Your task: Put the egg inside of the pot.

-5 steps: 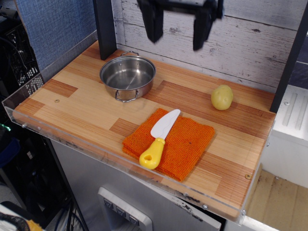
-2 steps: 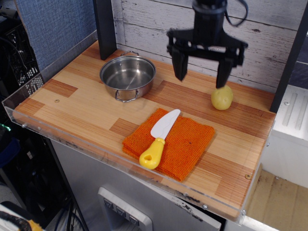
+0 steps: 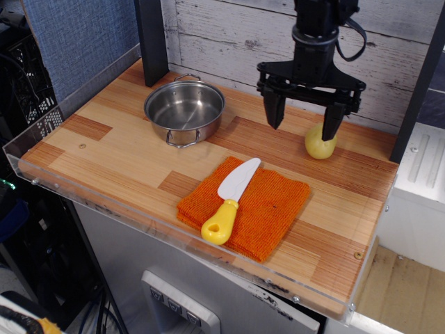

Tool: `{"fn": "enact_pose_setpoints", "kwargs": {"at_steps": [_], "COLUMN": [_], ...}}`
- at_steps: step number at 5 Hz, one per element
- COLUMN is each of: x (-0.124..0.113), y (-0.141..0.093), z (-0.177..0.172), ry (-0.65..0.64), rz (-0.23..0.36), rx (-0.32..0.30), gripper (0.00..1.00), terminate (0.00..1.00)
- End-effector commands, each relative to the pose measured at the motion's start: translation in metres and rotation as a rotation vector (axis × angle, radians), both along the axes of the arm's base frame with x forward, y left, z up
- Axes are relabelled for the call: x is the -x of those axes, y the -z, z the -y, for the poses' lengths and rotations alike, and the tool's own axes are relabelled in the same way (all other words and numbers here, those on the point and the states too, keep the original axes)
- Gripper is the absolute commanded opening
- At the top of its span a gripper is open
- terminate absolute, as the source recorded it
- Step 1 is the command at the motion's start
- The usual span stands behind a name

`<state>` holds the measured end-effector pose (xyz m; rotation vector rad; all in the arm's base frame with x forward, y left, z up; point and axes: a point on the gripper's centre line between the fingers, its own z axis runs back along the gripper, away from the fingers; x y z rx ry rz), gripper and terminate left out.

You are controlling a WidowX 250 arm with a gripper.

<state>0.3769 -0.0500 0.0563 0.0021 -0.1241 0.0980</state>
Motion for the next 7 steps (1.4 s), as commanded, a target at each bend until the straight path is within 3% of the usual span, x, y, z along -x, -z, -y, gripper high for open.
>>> {"fn": "enact_pose_setpoints", "kwargs": {"at_steps": [1, 3, 4, 6, 7], "x": [-0.031, -0.028, -0.022, -0.009, 0.012], "y": [0.0, 0.024, 0.033, 0.02, -0.026], "z": [0.013, 0.021, 0.02, 0.02, 0.027], "ry": [0.016, 0.027, 0.032, 0.043, 0.112], "rz": [0.046, -0.001, -0.031, 0.004, 0.103], "rx": [0.029, 0.035, 0.017, 0.02, 0.003], "gripper": [1.0, 1.0, 0.0, 0.0, 0.0], "terminate": [0.0, 0.0, 0.0, 0.0, 0.0]}}
